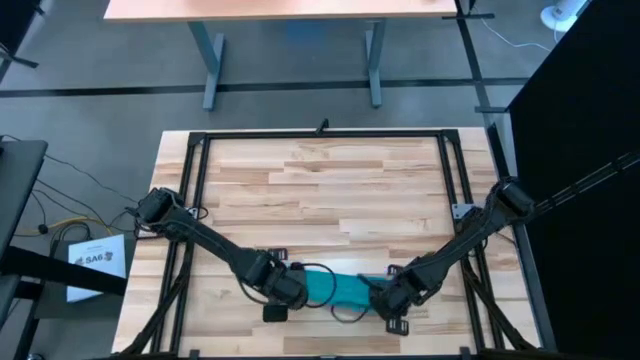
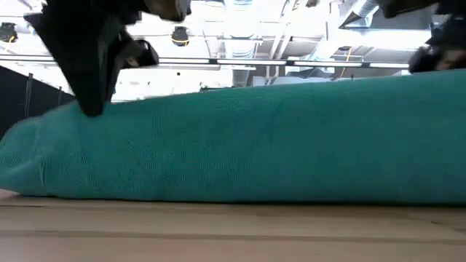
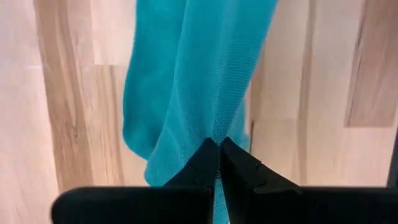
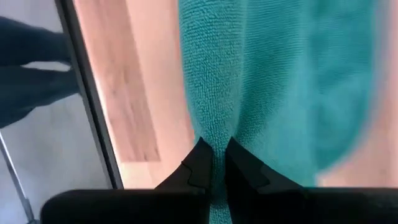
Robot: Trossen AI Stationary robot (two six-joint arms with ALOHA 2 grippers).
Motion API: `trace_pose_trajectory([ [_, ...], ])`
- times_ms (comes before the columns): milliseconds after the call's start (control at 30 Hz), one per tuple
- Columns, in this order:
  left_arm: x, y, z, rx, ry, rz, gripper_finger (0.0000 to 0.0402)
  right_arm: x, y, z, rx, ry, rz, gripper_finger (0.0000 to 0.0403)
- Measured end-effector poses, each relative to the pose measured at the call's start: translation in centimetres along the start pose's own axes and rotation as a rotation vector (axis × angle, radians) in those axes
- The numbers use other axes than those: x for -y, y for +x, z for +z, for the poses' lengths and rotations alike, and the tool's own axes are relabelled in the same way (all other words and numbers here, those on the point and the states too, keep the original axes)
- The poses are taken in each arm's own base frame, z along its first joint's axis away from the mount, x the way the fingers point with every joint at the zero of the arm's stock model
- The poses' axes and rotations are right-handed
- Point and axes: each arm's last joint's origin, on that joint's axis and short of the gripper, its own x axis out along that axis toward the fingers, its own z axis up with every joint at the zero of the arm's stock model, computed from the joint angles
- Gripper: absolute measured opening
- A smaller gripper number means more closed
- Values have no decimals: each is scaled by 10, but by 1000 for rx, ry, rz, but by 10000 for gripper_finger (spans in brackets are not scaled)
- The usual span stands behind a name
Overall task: Roll towel
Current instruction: Roll the blue towel
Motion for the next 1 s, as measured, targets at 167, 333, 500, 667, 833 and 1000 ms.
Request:
trace_pose_trajectory([
  [167,-16,15,-2,-35,35,8,0,25,-31,2,51,57,-7,15],
  [333,-35,21,2,-49,68,21,0,53,-32,3,42,114,-7,15],
  [500,-53,26,8,-45,103,27,0,76,-15,5,2,138,43,15],
  [667,-68,29,15,-37,140,32,0,104,-7,7,-24,172,11,15],
  [833,-86,30,21,-33,156,40,0,123,-4,9,-34,170,16,15],
  [1000,-102,36,22,-26,145,49,0,137,-2,9,-29,196,3,15],
])
